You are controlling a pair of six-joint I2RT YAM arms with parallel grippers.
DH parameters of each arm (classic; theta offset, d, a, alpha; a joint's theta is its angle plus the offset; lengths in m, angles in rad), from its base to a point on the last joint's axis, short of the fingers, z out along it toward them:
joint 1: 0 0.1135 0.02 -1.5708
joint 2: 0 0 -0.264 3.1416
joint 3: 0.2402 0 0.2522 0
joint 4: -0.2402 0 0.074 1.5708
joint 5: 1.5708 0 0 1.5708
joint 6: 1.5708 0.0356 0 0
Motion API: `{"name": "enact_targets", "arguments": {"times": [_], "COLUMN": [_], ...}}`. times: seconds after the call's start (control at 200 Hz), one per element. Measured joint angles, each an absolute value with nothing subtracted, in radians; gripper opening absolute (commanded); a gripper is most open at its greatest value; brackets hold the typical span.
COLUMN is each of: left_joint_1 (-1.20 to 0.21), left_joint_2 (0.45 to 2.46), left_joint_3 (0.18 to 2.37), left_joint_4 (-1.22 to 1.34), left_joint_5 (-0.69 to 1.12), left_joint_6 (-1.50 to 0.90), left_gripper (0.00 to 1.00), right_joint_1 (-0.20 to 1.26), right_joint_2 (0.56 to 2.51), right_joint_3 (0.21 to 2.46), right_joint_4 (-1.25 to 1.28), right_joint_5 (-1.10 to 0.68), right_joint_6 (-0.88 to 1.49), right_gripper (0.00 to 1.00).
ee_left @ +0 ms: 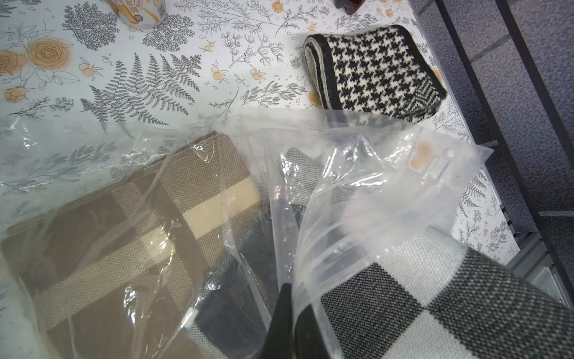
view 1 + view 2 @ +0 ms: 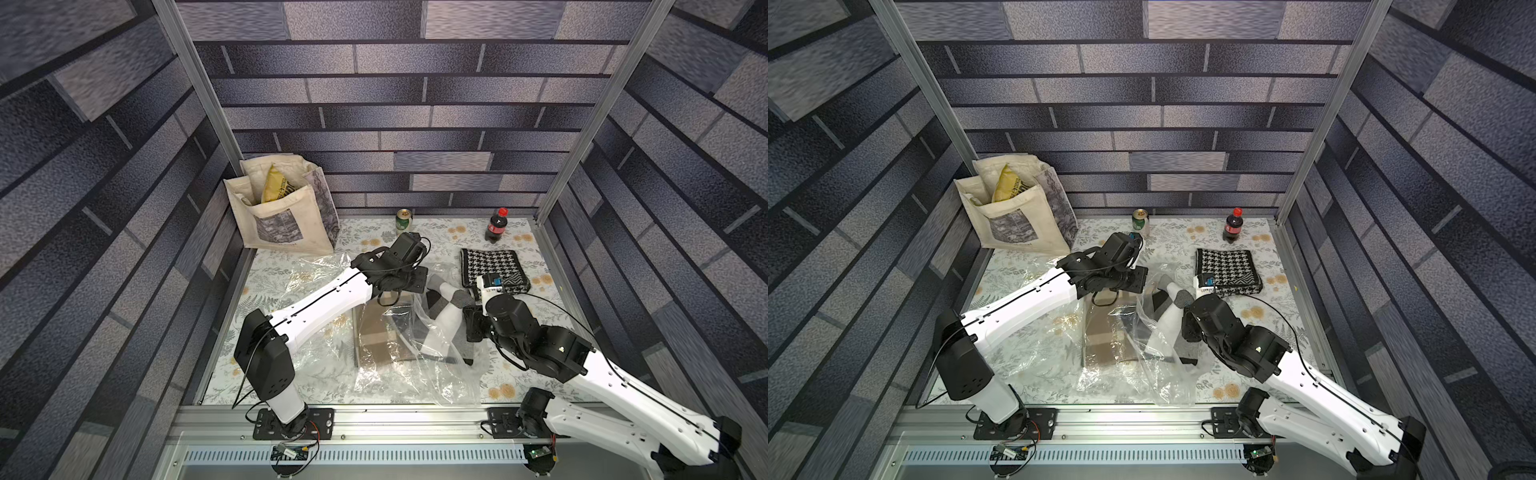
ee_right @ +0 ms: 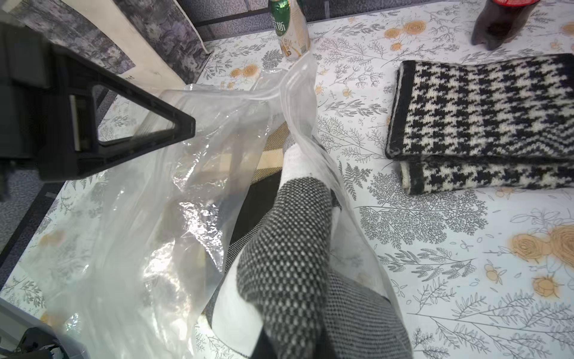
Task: Take the scarf out of the vacuum bag
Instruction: Take out the scarf from the vacuum bag.
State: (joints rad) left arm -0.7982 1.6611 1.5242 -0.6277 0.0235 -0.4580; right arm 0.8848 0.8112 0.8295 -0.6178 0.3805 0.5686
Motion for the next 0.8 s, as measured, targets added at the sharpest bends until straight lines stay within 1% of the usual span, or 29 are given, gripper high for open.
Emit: {"name": "enact_targets", "arguments": {"times": [0.265, 0.561, 0.801], "left_joint_1": [-0.804, -0.812, -0.813], "left_joint_2": [1.686, 1.695, 1.697], "left_joint_3": [1.560, 1.566, 1.566], "left_joint_4": [-0.628, -0.628, -0.628], "left_joint_5": [0.030, 0.030, 0.030], "left_joint_6": [-0.458, -0.458, -0.458], "left_gripper": [0.01, 0.01, 0.01], "right_joint_1": [0.883, 0.883, 0.847], "right_joint_2": [0.726, 0.749, 0.757], "right_joint_3": [0.851, 1.018, 1.158], "right_joint_4": [-0.666, -0.738, -0.783], "right_joint_5": [0.451, 0.606, 0.727], "right_joint_6": [0.562, 0.498, 0.436], "right_gripper": [0.00, 0.00, 0.00]}}
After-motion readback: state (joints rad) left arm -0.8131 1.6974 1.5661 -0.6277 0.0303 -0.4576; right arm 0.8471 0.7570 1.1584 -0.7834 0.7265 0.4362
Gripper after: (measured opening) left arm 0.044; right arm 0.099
